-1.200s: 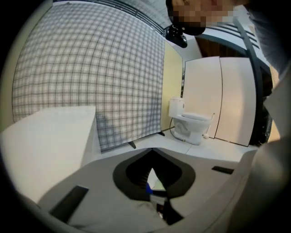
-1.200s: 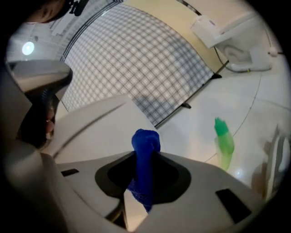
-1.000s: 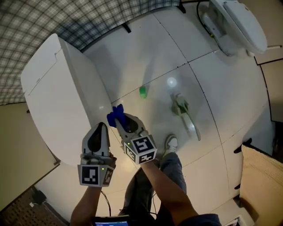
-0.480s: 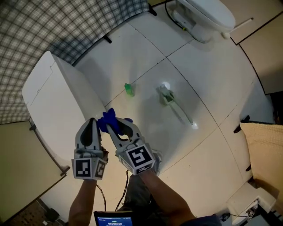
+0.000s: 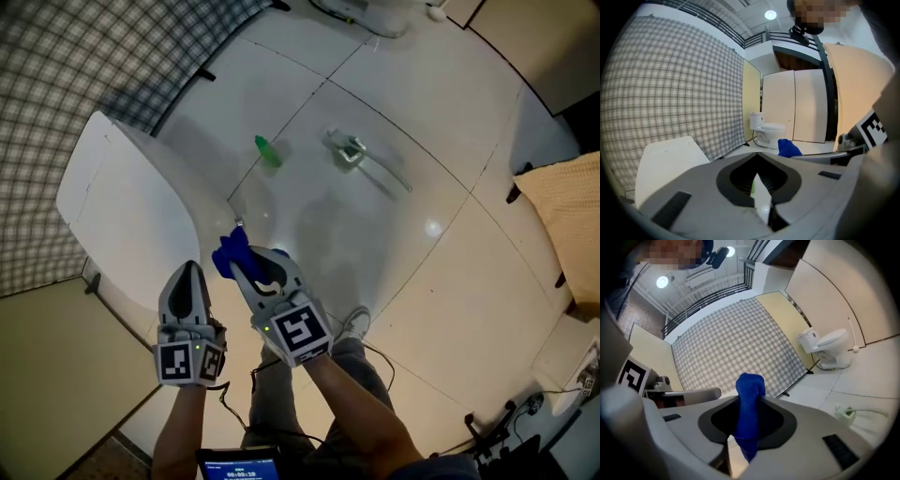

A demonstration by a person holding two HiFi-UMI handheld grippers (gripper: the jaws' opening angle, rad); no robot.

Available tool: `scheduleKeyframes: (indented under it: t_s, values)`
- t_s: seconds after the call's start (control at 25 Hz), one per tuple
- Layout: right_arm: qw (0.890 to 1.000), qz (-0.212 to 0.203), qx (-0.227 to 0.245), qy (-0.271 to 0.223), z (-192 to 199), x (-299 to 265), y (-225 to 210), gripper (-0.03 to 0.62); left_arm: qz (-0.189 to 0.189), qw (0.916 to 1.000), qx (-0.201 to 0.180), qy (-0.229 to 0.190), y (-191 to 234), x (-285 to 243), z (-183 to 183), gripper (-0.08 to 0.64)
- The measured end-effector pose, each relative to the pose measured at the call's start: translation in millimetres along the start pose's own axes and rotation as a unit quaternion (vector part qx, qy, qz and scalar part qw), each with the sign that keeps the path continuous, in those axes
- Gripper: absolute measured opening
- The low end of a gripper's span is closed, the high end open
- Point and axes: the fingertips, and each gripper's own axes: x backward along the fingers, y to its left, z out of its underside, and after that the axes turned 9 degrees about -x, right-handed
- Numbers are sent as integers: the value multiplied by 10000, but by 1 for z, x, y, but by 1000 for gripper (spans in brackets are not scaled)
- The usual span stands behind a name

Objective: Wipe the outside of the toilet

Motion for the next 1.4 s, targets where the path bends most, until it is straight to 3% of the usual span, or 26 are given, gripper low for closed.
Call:
scheduleKeyframes:
  t_s: [0.16, 0.36, 0.44, 0.52, 0.68, 0.88, 1.16, 1.4]
  values:
    - [9983, 430, -174, -347, 26, -6, 21, 98, 453, 9981, -374, -166, 26, 21, 19, 11]
    - [9912, 1054, -35, -803, 73, -24, 32, 98, 1192, 9898, -608, -493, 50, 44, 52, 11]
    - [9838, 1359, -89, -1164, 96, -33, 27, 98, 1523, 9839, -754, -544, 59, 50, 67, 11]
    - [9731, 1718, -433, -1471, 124, -37, 15, 98, 1833, 9775, -917, -494, 64, 57, 84, 11]
    - [9630, 2078, -778, -1529, 167, -45, -15, 98, 2046, 9710, -1121, -524, 63, 65, 115, 11]
    - [9667, 2090, -759, -1268, 213, -54, -21, 98, 2432, 9579, -1403, -609, 36, 71, 148, 11]
    - [9714, 1607, -1291, -1184, 307, -76, 40, 98, 2175, 9664, -1326, -342, 51, 95, 204, 11]
    - [9751, 1180, -1678, -844, 370, -100, 89, 98, 2007, 9670, -1567, 32, 82, 109, 243, 11]
